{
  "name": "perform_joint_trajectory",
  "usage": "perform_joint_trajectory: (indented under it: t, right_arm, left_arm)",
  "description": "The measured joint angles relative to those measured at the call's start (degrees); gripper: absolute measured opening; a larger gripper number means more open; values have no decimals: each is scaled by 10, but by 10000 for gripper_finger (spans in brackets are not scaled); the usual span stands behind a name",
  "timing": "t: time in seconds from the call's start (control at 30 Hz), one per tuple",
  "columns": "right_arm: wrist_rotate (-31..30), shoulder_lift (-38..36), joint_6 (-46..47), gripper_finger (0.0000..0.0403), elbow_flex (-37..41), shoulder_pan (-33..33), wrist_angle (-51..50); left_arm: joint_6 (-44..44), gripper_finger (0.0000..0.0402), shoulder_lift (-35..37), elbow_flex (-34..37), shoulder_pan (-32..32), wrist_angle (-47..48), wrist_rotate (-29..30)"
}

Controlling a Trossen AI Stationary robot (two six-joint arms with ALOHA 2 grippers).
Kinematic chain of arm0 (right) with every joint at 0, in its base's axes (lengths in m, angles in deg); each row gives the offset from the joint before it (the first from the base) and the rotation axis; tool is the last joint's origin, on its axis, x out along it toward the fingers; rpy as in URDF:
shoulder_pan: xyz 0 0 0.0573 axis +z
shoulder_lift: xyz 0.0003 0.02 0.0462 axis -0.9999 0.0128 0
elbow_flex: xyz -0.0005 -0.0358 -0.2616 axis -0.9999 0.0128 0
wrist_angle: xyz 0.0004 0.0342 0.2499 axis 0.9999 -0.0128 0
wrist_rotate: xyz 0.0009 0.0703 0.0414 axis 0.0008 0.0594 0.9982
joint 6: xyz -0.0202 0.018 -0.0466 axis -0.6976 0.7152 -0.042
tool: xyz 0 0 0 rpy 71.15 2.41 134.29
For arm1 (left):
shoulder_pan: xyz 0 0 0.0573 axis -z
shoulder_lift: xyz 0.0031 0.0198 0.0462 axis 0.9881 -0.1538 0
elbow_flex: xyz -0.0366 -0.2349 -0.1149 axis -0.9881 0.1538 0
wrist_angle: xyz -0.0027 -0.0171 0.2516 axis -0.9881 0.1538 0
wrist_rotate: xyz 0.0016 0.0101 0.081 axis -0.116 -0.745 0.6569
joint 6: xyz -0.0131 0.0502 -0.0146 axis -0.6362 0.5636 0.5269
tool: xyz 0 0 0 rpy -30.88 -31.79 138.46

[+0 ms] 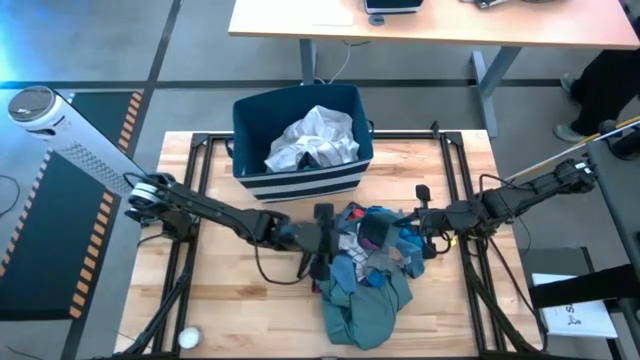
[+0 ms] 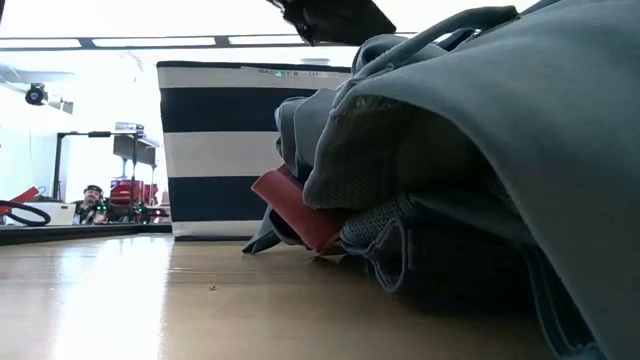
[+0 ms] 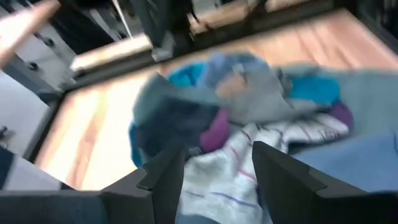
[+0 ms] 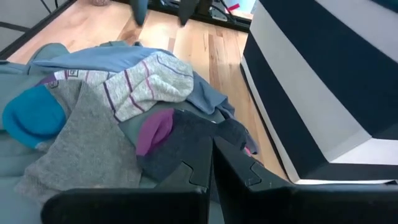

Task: Sort clothes
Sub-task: Put the gray sock into the blue laundry organizer

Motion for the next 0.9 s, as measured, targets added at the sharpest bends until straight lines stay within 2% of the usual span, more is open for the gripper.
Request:
perform_joint_trajectory:
  t: [0.13,0.33,0.73,0.9]
  right_arm:
    - [0,1,0,0,0,0,-1]
    - [0,1,5,0,0,0,-4]
    - [0,1,7,0,0,0,-8]
    - [0,1,7,0,0,0,-9]
  left_arm:
    - [-9,170,-37,-51,2,73,2]
    - [-9,165,-80,-91,-1,96,5]
    - [-14,143,-87,-84,-9,133,3]
    - [-16,129,-87,-84,-9,141,-32]
